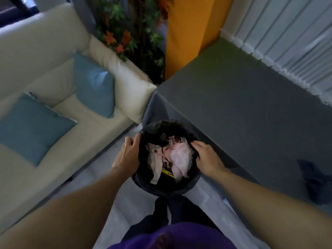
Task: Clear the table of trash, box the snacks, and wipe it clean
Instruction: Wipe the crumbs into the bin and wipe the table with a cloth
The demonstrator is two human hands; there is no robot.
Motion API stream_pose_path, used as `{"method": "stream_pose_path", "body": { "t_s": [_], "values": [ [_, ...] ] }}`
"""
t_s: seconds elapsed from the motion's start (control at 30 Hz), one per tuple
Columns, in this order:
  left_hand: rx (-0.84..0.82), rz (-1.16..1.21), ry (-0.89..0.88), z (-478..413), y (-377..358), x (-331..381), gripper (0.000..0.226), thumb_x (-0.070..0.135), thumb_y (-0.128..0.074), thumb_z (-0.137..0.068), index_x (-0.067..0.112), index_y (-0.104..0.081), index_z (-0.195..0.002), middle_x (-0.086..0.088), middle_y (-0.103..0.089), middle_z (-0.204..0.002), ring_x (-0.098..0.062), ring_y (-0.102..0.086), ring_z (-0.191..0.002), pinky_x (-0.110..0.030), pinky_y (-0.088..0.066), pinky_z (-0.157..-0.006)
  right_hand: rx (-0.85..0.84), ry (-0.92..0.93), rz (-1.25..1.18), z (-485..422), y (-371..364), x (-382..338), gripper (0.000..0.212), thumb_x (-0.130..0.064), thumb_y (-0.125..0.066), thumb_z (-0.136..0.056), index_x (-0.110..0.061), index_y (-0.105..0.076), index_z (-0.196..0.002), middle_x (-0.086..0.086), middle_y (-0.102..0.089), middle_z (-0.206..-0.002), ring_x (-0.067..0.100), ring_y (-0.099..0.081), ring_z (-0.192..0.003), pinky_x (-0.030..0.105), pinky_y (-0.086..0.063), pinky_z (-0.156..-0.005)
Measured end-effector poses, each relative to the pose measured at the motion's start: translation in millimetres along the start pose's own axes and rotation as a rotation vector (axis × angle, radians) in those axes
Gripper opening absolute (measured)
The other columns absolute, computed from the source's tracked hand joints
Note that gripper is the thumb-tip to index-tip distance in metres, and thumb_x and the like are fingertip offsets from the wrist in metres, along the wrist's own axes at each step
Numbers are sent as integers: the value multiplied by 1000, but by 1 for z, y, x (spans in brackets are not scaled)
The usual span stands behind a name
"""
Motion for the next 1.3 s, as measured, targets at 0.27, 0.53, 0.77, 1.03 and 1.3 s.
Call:
{"method": "stream_pose_path", "body": {
  "t_s": [0.27, 0.53, 0.77, 1.03, 1.3],
  "values": [
    [6, 85, 231, -15, -16, -68, 79, 4, -57, -85, 29, -16, -148, -4, -29, -108, -27, -45, -94, -46, -53, -87, -191, 88, 3, -84, -54, -32, 66, -28, -53, -94, -21, -26, -154, -3, -27, -159, 26, -30, -140, 36, -33, -113],
    [9, 173, 325, -42, -62, -127, 94, 26, -70, -82, 24, -12, -155, -12, -32, -121, -35, -48, -108, -43, -50, -94, -327, 88, 54, -144, -116, -42, 93, -58, -65, -82, -26, -19, -156, -7, -16, -162, 25, -18, -143, 36, -23, -117],
    [-30, 278, 410, -85, -125, -196, 96, 33, -69, -74, 32, -12, -151, -2, -25, -115, -33, -45, -109, -44, -52, -91, -346, 48, 63, -211, -188, -39, 95, -58, -69, -78, -23, -24, -155, -4, -22, -161, 25, -20, -143, 39, -24, -119],
    [-12, 388, 493, -136, -206, -271, 96, 32, -69, -75, 33, -11, -152, -4, -27, -117, -31, -39, -114, -39, -44, -100, -357, 52, 95, -280, -288, -17, 99, -62, -69, -72, -25, -27, -153, -6, -25, -158, 25, -24, -140, 36, -25, -115],
    [-10, 433, 546, -177, -293, -327, 96, 32, -66, -75, 37, -9, -151, 3, -18, -113, -31, -30, -122, -35, -35, -99, -384, 58, 110, -327, -377, 18, 99, -59, -73, -73, -27, -25, -153, -4, -25, -158, 25, -22, -143, 35, -26, -114]
  ]
}}
Point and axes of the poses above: each hand's wrist, its own z-axis away from the middle knuckle, its own y-axis out of the back of the hand, x = y × z, the point moved 10 cm from there along -z, towards the middle knuckle
